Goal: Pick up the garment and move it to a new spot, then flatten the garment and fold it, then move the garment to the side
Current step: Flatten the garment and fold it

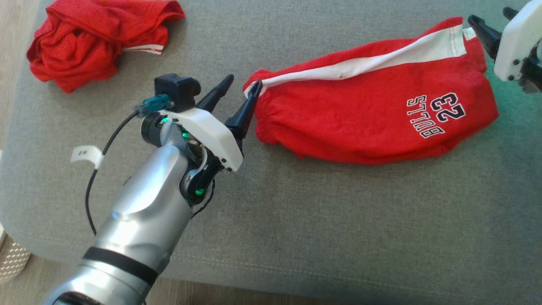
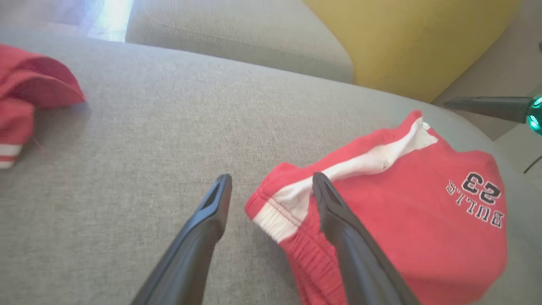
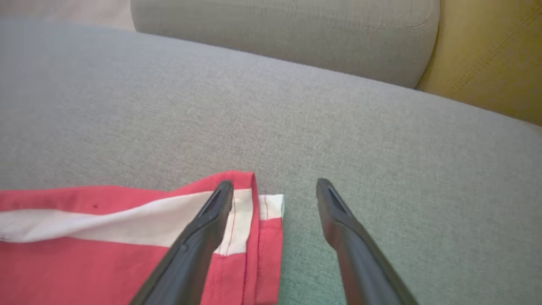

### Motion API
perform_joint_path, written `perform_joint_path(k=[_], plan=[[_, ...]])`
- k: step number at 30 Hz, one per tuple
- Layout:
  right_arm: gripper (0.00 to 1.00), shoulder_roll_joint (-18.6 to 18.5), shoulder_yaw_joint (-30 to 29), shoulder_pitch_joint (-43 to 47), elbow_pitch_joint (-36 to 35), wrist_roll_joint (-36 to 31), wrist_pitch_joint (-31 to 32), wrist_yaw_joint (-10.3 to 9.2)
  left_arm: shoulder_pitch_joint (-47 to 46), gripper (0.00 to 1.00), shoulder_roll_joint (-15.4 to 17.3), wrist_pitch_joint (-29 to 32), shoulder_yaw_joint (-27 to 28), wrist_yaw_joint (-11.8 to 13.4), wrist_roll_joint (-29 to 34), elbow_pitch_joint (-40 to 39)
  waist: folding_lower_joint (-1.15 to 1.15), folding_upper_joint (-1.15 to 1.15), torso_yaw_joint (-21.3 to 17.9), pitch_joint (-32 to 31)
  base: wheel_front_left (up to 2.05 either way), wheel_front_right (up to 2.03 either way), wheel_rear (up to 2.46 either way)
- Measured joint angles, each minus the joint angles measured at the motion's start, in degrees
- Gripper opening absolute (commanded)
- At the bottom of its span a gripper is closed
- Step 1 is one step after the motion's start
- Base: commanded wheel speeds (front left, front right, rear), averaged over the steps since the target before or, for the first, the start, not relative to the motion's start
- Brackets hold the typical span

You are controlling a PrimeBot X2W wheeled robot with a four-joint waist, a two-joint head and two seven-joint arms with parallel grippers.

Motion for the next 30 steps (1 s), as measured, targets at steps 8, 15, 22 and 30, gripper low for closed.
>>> perform_joint_path(k=[8,15,22,30], plan=[[1.0,0.6,-1.6,3.9,-1.2,2.5,-11.3,0.0,1.3,1.0,-0.3,-5.8,4.4,2.1,-2.6,-0.2,0.0,0.0,-0.9,-3.9,0.0,0.0,0.0],[1.0,4.1,-3.0,13.3,-6.5,2.2,-22.6,0.0,9.8,1.0,-0.1,-7.3,8.5,5.2,-2.9,-4.2,-0.01,0.0,-3.0,-9.0,0.0,0.0,0.0],[1.0,7.4,-8.0,23.8,-11.8,-4.4,-32.6,0.0,19.6,1.0,-0.2,-7.4,14.5,7.8,0.5,-12.6,-0.01,0.0,-5.4,-14.2,0.0,0.0,0.0],[1.0,14.5,-17.2,40.3,-18.8,-17.2,-38.1,0.0,34.1,1.0,-1.3,-7.4,20.9,8.1,8.3,-21.3,-0.01,0.0,-8.0,-19.3,0.0,0.0,0.0]])
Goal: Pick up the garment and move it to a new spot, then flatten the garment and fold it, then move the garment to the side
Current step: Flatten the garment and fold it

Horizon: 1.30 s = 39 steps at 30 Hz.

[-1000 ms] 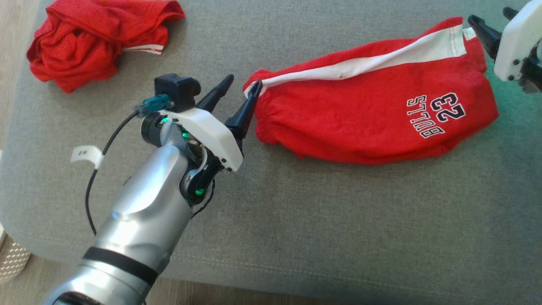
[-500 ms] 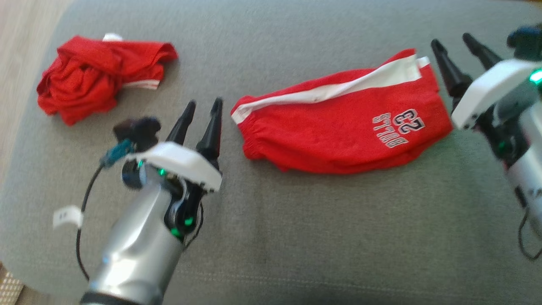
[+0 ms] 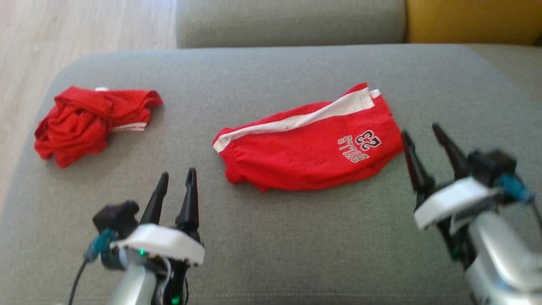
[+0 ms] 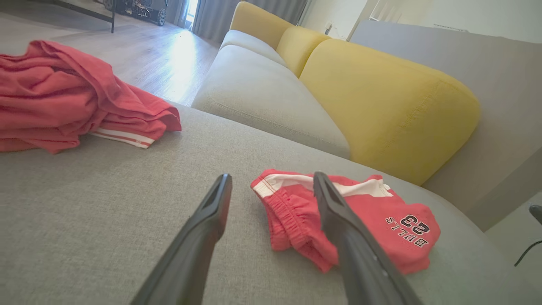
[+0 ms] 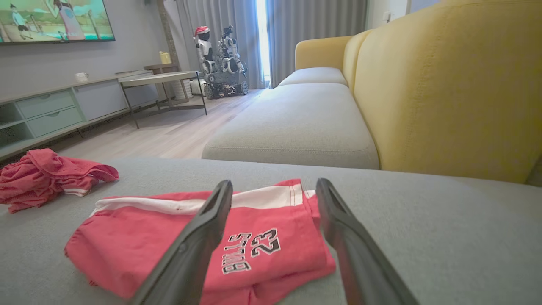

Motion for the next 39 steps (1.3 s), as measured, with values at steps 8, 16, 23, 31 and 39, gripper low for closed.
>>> perform_joint_path(k=[8,16,23,31,39], plan=[[1.0,8.5,-9.6,14.6,-9.2,-10.4,-1.1,0.0,8.7,1.0,-1.0,0.0,3.8,-1.1,3.9,-6.8,0.0,0.0,-1.8,-2.4,0.0,0.0,0.0],[1.0,11.6,-12.0,18.7,-13.8,-13.9,0.2,0.0,11.3,1.0,-1.0,0.0,3.1,0.0,3.4,-9.7,0.0,0.0,-2.2,-2.6,0.0,0.0,0.0],[1.0,12.5,-12.4,18.9,-15.7,-14.4,1.3,0.0,11.3,1.0,-1.0,0.0,3.0,0.0,3.4,-9.8,0.0,0.0,-1.6,-2.4,0.0,0.0,0.0],[1.0,13.6,-14.7,18.6,-13.0,-3.1,6.9,0.0,10.8,1.0,-1.0,0.0,2.9,0.0,3.4,-9.9,0.0,0.0,-0.4,-0.2,0.0,0.0,0.0],[1.0,14.0,-16.7,10.8,-3.4,18.4,13.4,-0.01,7.2,1.0,-1.0,0.0,1.9,-0.3,3.3,-10.0,0.0,0.0,1.7,3.9,0.0,0.0,0.0]])
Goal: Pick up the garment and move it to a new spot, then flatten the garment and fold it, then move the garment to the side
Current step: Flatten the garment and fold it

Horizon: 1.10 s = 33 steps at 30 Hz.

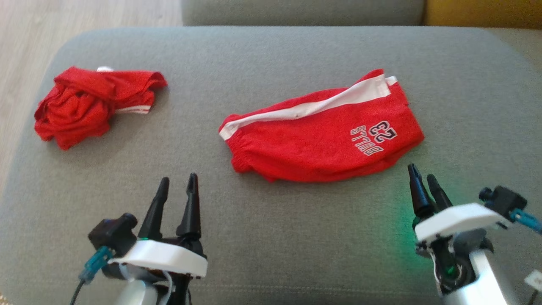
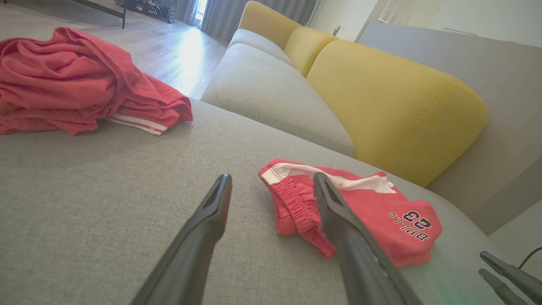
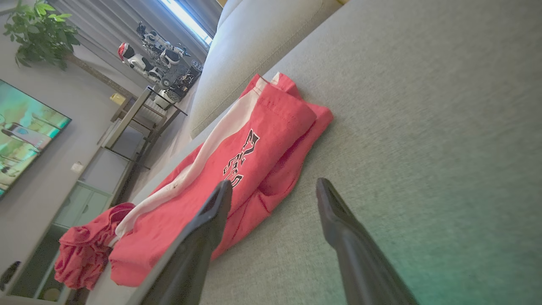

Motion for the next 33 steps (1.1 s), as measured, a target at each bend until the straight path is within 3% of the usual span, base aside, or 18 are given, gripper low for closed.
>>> perform_joint_path(k=[6,22,33], plan=[[1.0,0.0,-0.3,-6.6,9.2,8.5,1.7,0.0,-1.0,1.0,0.0,0.0,-1.1,-0.3,-0.1,0.2,0.0,0.0,2.6,2.5,0.0,0.0,0.0],[1.0,-1.2,-3.1,-21.6,28.8,10.2,-2.6,-0.01,-2.2,1.0,-0.1,0.0,-2.7,-0.3,-0.6,0.2,0.0,0.0,7.3,4.9,0.0,0.0,0.0],[1.0,-1.6,-2.0,-24.9,31.4,10.2,-5.0,-0.08,-2.9,1.0,-0.1,0.0,-3.5,-0.3,-0.7,0.2,0.0,0.0,8.0,5.6,0.0,0.0,0.0]])
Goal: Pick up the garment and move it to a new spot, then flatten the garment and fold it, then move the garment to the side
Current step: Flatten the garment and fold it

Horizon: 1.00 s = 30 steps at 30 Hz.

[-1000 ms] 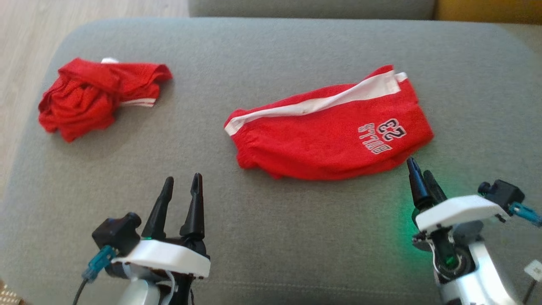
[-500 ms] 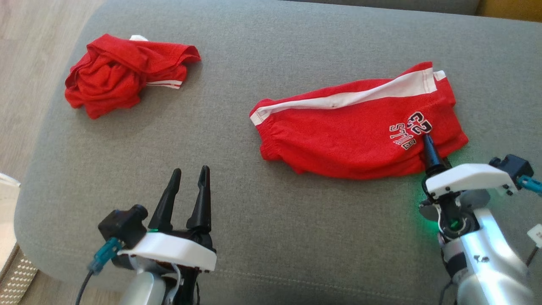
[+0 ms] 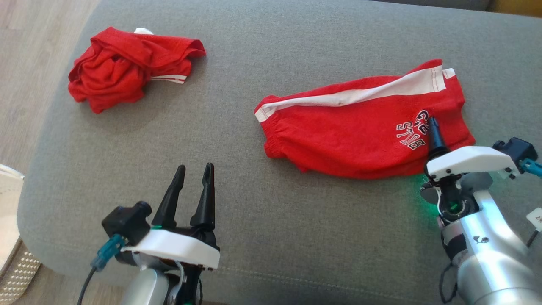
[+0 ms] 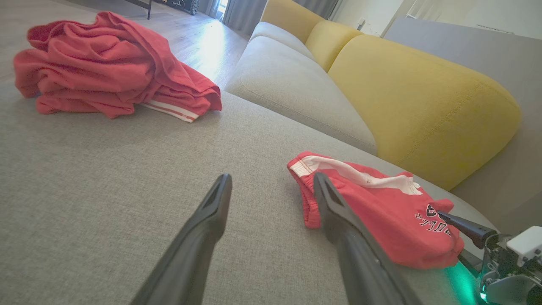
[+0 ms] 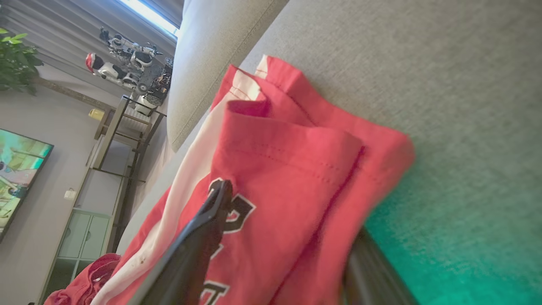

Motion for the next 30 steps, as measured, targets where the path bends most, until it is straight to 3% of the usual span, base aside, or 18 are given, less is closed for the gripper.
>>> perform_joint_path(k=[12,21,30], plan=[[1.0,0.2,7.1,5.4,-8.7,1.8,-0.1,0.01,-0.3,1.0,0.0,0.0,-1.0,0.0,0.3,0.2,0.0,0.0,-1.7,-0.3,0.0,0.0,0.0],[1.0,0.0,7.1,5.3,-8.3,2.2,-0.2,0.01,-0.3,1.0,0.0,0.0,-1.2,0.0,0.7,0.5,0.01,0.0,-1.3,-0.2,0.0,0.0,0.0],[1.0,0.0,5.7,1.5,-3.6,2.0,-0.5,0.0,-0.4,1.0,0.0,0.0,-1.5,0.0,0.6,0.5,0.0,0.0,-0.6,0.4,0.0,0.0,0.0]])
